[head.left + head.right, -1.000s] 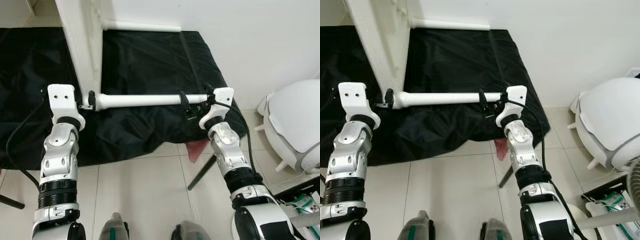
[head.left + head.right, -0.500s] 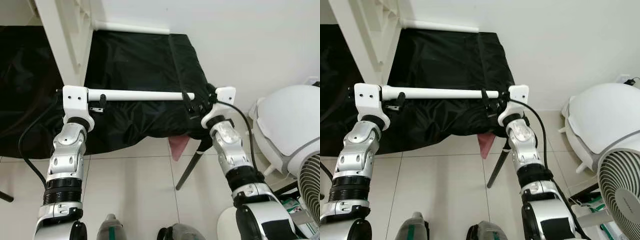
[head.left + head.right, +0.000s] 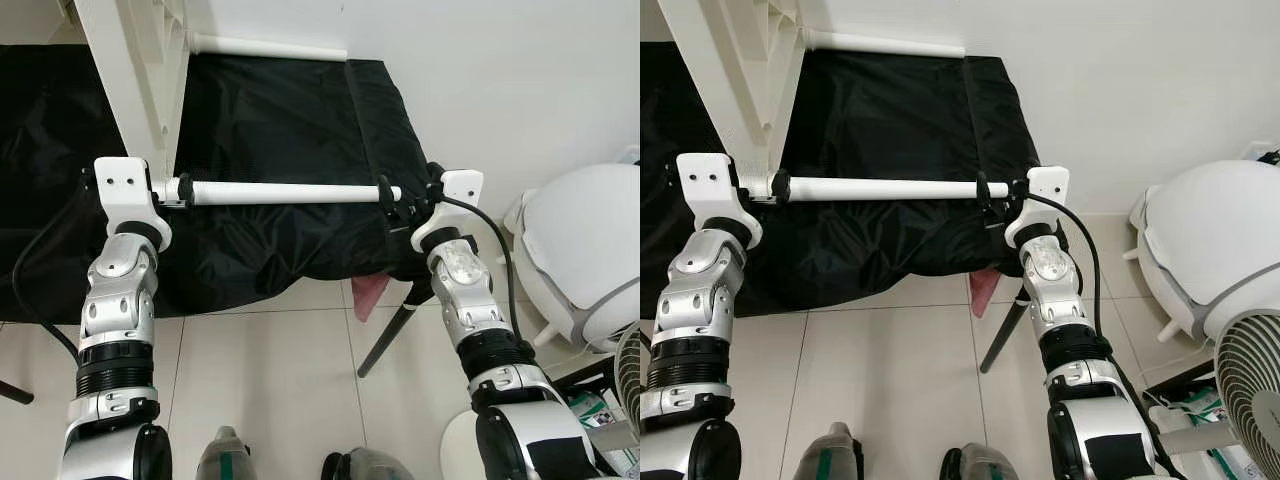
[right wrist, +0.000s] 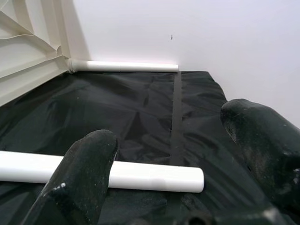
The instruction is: Building children table
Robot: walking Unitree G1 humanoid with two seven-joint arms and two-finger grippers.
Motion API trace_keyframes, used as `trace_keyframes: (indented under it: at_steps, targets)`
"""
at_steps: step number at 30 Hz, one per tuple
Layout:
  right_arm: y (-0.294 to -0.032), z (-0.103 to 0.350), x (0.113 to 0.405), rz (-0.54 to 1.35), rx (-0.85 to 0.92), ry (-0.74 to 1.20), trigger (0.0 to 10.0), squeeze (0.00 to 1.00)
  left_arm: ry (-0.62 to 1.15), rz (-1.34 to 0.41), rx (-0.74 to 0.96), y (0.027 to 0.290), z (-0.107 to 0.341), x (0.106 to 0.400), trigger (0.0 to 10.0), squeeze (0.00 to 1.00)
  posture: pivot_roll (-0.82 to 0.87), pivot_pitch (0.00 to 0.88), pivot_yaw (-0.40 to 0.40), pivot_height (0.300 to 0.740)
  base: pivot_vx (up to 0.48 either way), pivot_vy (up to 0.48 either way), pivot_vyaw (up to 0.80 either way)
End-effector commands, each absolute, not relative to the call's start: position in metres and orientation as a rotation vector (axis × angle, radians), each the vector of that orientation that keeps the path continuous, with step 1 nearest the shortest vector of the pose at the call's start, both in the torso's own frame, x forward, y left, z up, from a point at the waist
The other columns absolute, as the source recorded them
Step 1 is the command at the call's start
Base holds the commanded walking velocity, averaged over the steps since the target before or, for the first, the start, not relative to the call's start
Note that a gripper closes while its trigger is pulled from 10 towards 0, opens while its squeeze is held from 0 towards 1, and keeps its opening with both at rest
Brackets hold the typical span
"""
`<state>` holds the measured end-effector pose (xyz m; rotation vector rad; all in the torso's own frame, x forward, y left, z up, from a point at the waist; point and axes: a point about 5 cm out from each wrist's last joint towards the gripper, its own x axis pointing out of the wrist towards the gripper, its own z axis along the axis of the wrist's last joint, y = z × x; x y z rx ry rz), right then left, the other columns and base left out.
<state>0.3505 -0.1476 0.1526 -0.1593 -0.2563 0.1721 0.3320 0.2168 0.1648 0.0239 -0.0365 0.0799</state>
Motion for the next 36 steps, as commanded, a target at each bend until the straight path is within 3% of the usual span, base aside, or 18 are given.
trace_keyframes:
  at_steps: [1, 31, 36]
  targets:
    - [-0.1493, 0.15, 0.3497, 0.161, -0.165, -0.248, 10.0, 0.0, -0.017, 0.188, 0.011, 0.221, 0.1608, 0.3316, 10.0, 0.0, 0.03, 0.014, -0.02, 0.74, 0.0, 0.255, 0.0]
    - [-0.1472, 0.1511, 0.3531, 0.175, -0.169, -0.243, 10.0, 0.0, -0.03, 0.217, 0.002, 0.2245, 0.1651, 0.3305, 10.0, 0.0, 0.04, 0.0, -0.034, 0.74, 0.0, 0.437, 0.0]
    - [-0.1471, 0.1498, 0.3529, 0.184, -0.181, -0.244, 10.0, 0.0, -0.069, 0.209, 0.102, 0.2185, 0.1689, 0.328, 10.0, 0.0, 0.04, 0.0, -0.036, 0.74, 0.0, 0.0, 0.0]
